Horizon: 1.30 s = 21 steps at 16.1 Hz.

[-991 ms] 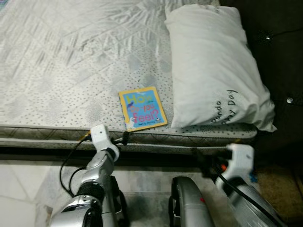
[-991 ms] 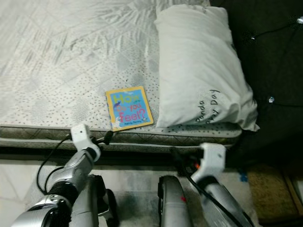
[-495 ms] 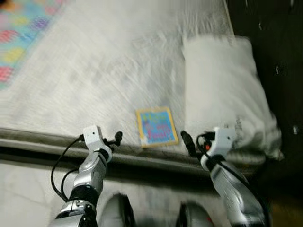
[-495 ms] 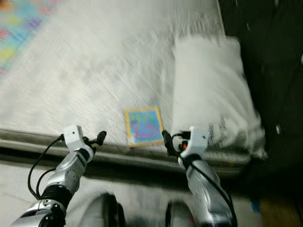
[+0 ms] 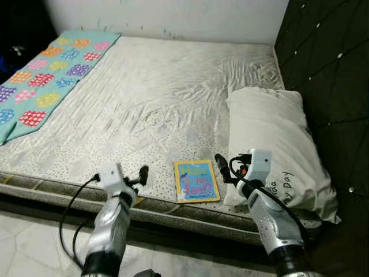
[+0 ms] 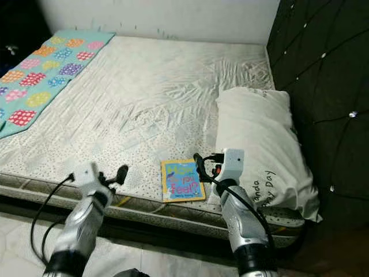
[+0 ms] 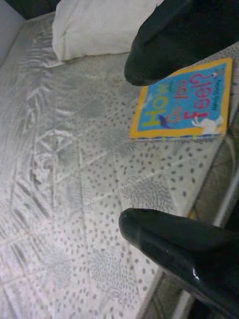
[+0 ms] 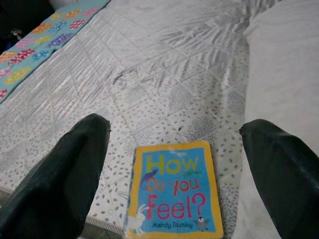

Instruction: Clean up the room

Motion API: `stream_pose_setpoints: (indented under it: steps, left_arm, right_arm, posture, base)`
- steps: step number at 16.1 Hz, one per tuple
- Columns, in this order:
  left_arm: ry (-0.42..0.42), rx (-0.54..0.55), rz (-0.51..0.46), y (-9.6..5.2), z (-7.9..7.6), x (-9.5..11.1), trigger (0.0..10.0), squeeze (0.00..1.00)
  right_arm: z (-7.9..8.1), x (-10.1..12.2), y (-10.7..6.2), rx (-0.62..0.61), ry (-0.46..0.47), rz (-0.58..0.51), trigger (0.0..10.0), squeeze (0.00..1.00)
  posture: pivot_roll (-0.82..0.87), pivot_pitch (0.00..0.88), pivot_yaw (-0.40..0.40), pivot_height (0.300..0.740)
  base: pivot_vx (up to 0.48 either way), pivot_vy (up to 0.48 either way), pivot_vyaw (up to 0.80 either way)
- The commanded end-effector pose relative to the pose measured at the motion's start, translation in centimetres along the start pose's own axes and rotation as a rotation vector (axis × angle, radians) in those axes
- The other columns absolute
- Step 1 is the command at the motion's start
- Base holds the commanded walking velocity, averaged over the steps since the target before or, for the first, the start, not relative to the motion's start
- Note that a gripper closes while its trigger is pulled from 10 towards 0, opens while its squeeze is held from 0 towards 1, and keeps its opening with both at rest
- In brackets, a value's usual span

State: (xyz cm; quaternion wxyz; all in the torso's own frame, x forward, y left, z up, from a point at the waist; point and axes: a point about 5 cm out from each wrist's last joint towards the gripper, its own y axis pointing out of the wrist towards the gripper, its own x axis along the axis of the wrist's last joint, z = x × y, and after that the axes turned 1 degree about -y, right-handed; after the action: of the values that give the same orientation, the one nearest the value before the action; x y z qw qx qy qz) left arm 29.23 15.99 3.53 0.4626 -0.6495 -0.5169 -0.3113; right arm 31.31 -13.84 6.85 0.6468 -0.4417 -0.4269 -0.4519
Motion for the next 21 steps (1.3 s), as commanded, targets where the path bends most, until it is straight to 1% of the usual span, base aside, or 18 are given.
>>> stream_pose_setpoints:
  steps: [1,3,5,6,8,10,18,20,21]
  left_arm:
    - [0.023,-0.035,-0.016,-0.2,-0.1,0.4,10.0,0.0]
    - [0.025,-0.072,-0.013,-0.1,-0.5,0.3,10.0,0.0]
    - [0.024,-0.104,-0.011,0.0,-1.2,0.4,10.0,0.0]
    - [0.022,-0.118,-0.007,0.0,-1.6,0.4,10.0,0.0]
    - [0.021,-0.13,-0.001,-0.1,-1.8,0.3,10.0,0.0]
    - [0.021,-0.133,0.014,-0.5,-1.9,0.1,10.0,0.0]
    - [0.02,-0.128,0.035,-0.9,-1.8,0.0,10.0,0.0]
    - [0.017,-0.124,0.043,-0.9,-1.7,-0.1,10.0,0.0]
    - [0.045,-0.119,0.042,-0.8,-1.8,0.0,10.0,0.0]
  right_arm:
    - [0.1,0.2,0.4,-0.005,-0.008,-0.017,10.0,0.0]
    - [0.4,0.2,0.6,0.0,-0.023,-0.022,10.0,0.0]
    - [0.3,0.1,0.6,-0.008,-0.016,-0.031,10.0,0.0]
    - [0.2,0.0,0.6,-0.011,-0.015,-0.036,10.0,0.0]
    - [0.2,0.0,0.7,-0.012,-0.017,-0.042,10.0,0.0]
    - [0.1,-0.2,0.8,-0.014,-0.016,-0.056,10.0,0.0]
    - [-0.1,-0.3,0.8,-0.022,-0.005,-0.069,10.0,0.0]
    - [-0.2,-0.3,0.8,-0.028,0.0,-0.071,10.0,0.0]
    - [-0.3,-0.3,0.9,-0.031,0.005,-0.068,10.0,0.0]
  posture:
    - [-0.05,0.0,0.052,0.74]
    - [-0.05,0.0,0.057,0.74]
    - [-0.06,0.0,0.069,0.74]
    - [-0.07,0.0,0.073,0.74]
    - [-0.07,0.0,0.076,0.74]
    - [-0.07,0.0,0.076,0.74]
    - [-0.07,0.0,0.072,0.74]
    - [-0.07,0.0,0.072,0.74]
    - [-0.07,0.0,0.065,0.74]
  base:
    - [0.0,0.0,0.0]
    - [0.0,0.0,0.0]
    - [0.0,0.0,0.0]
    - [0.292,0.0,0.0]
    - [0.315,0.0,0.0]
    - [0.332,0.0,0.0]
    - [0.334,0.0,0.0]
    - [0.146,0.0,0.0]
    - [0.0,0.0,0.0]
